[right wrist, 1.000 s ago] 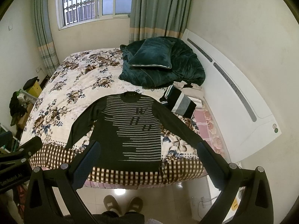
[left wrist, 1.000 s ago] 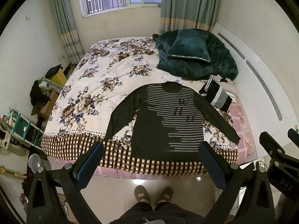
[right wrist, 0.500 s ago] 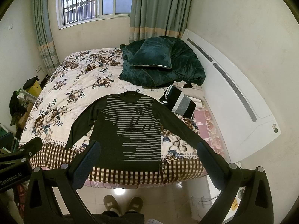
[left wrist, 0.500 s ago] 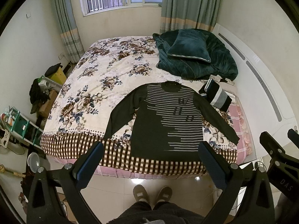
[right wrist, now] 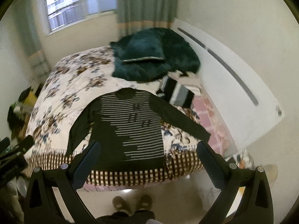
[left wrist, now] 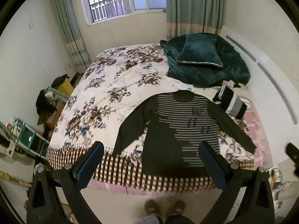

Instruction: Fold small clothes

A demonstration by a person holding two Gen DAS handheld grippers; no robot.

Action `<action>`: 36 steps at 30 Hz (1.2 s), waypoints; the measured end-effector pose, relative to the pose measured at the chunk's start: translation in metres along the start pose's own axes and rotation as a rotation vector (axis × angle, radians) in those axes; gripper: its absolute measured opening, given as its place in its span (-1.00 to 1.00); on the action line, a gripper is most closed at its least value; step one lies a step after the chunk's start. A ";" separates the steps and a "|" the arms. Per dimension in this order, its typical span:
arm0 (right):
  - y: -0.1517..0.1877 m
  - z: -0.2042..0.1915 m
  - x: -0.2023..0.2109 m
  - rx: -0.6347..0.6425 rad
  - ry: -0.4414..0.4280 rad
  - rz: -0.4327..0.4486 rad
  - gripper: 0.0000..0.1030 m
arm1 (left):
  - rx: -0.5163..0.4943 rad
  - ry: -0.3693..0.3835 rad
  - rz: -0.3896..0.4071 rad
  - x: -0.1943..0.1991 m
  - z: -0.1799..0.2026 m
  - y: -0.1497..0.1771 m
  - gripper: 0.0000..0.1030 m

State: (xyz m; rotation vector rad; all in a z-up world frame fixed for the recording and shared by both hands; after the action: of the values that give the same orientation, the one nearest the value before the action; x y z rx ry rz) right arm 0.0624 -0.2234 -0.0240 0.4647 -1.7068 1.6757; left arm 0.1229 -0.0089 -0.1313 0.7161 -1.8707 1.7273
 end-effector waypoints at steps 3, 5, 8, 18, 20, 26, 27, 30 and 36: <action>0.015 0.037 -0.049 -0.110 0.080 -0.054 1.00 | -0.032 0.014 -0.040 -0.047 0.009 0.006 1.00; 0.030 0.071 -0.083 -0.190 0.142 -0.093 1.00 | -0.048 0.014 -0.062 -0.073 0.017 0.011 1.00; 0.058 0.125 -0.137 -0.296 0.226 -0.149 1.00 | -0.077 -0.001 -0.120 -0.122 0.033 0.023 1.00; 0.185 0.325 -0.357 -0.795 0.346 -0.327 0.23 | -0.130 -0.131 -0.325 -0.301 0.103 0.060 1.00; 0.207 0.356 -0.404 -0.885 0.359 -0.339 0.24 | -0.123 -0.134 -0.363 -0.332 0.117 0.072 1.00; 0.274 0.422 -0.545 -1.139 0.375 -0.356 0.24 | -0.112 -0.189 -0.498 -0.437 0.147 0.130 1.00; 0.284 0.425 -0.560 -1.164 0.390 -0.371 0.24 | -0.105 -0.194 -0.519 -0.451 0.149 0.140 1.00; 0.315 0.442 -0.609 -1.264 0.429 -0.404 0.24 | -0.099 -0.213 -0.555 -0.480 0.155 0.157 1.00; 0.300 0.460 -0.637 -1.224 0.522 -0.280 -0.78 | -0.088 -0.199 -0.561 -0.514 0.157 0.174 1.00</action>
State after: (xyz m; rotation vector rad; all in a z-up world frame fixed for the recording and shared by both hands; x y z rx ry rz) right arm 0.1998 -0.7734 -0.6445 -0.2926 -1.7763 0.2966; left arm 0.3865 -0.1294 -0.6158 1.2710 -1.6386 1.2448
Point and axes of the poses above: each gripper's, at about its wrist camera, not at the fingertips, and x roughly against the way its jaws point, z to its right, y to its underside, the point moved 10 cm from there along -x, roughly the way its jaws point, and after that the axes turned 11 degrees about z, right-handed, at the moved point
